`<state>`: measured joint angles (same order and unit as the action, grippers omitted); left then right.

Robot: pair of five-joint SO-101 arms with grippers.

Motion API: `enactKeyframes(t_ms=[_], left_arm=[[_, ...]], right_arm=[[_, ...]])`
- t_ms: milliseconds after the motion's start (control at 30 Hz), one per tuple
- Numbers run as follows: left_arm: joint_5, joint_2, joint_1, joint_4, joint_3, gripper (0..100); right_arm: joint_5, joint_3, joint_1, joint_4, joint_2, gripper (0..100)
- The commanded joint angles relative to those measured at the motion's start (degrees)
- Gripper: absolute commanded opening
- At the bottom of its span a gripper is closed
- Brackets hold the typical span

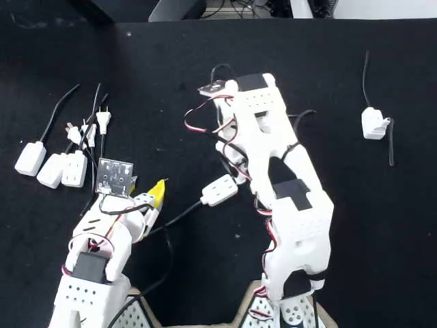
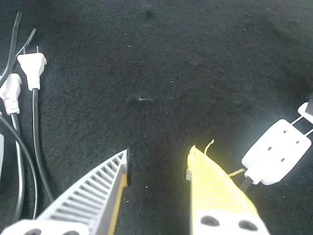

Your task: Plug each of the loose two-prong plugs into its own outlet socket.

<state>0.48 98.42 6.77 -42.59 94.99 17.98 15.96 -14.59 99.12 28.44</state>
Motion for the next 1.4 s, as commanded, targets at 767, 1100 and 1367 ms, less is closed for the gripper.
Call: enactKeyframes(t_ms=[767, 1100, 1367], left_arm=[[-0.1, 0.5, -0.2, 1.2, -1.0, 20], [-0.2, 0.5, -0.1, 1.2, -1.0, 20], [-0.3, 0.5, 0.0, 1.2, -1.0, 20]], right_arm=[[-1.5, -3.7, -6.2, 1.3, -6.0, 1.1], [2.5, -3.6, -6.2, -1.1, -4.4, 1.1], [2.0, 1.3, -6.2, 1.9, -4.4, 1.1]])
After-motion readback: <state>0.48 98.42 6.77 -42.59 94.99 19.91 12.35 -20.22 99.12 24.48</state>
